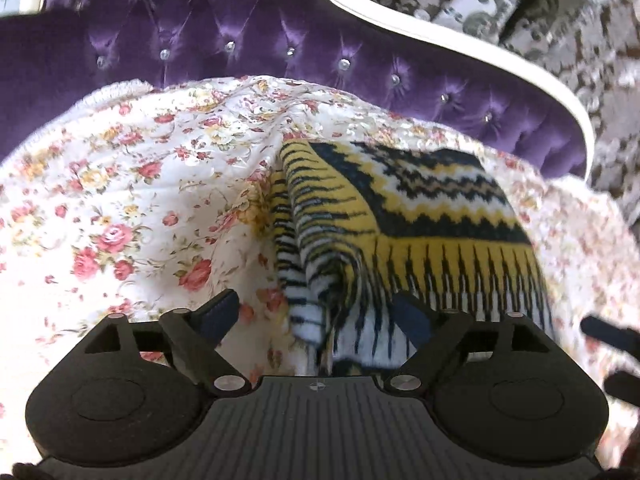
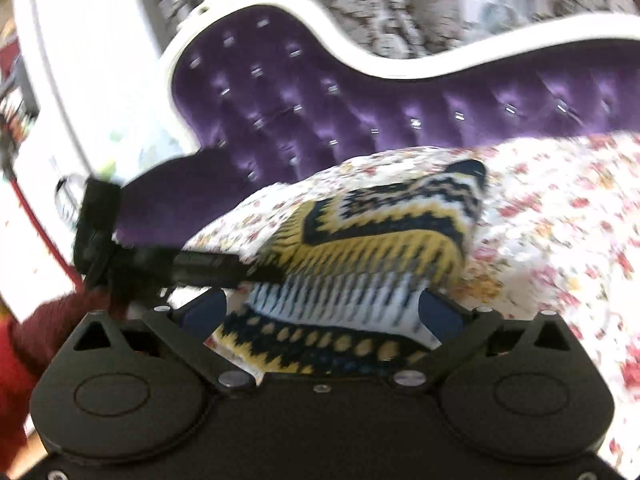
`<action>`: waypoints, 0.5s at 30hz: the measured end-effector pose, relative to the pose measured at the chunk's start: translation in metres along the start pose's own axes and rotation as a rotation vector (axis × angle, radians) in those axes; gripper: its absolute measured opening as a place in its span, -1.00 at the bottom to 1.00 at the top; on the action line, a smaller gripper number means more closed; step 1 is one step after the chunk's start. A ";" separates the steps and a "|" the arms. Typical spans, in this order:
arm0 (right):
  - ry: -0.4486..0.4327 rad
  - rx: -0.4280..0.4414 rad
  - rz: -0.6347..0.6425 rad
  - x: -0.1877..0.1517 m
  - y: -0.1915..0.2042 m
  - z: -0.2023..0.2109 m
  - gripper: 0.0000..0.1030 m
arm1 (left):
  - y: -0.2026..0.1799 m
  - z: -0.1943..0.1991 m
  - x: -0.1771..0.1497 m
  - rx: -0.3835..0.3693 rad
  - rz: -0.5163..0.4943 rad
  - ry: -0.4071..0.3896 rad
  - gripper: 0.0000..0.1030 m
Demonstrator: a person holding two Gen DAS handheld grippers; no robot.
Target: Fold small clothes
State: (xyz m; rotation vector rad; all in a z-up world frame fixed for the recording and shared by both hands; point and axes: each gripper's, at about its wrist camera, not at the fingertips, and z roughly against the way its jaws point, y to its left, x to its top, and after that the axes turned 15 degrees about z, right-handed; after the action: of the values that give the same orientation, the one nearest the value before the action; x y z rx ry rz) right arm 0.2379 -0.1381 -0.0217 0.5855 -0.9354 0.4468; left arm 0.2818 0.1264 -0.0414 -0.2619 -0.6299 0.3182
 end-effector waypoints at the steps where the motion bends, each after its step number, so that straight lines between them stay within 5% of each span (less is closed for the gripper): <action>1: -0.001 -0.001 -0.029 -0.001 -0.005 0.001 0.99 | -0.003 0.002 -0.002 0.011 -0.015 0.002 0.84; 4: 0.009 0.003 -0.102 -0.003 -0.018 0.002 0.99 | -0.009 0.011 -0.009 0.014 -0.039 -0.013 0.99; 15: 0.034 0.002 -0.213 0.003 -0.052 0.001 0.99 | 0.006 0.031 -0.021 -0.110 0.087 -0.001 0.99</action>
State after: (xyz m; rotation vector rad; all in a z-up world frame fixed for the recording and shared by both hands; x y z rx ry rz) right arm 0.2696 -0.1782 -0.0327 0.6695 -0.8299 0.2657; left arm 0.2455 0.1282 -0.0300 -0.3954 -0.6392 0.3680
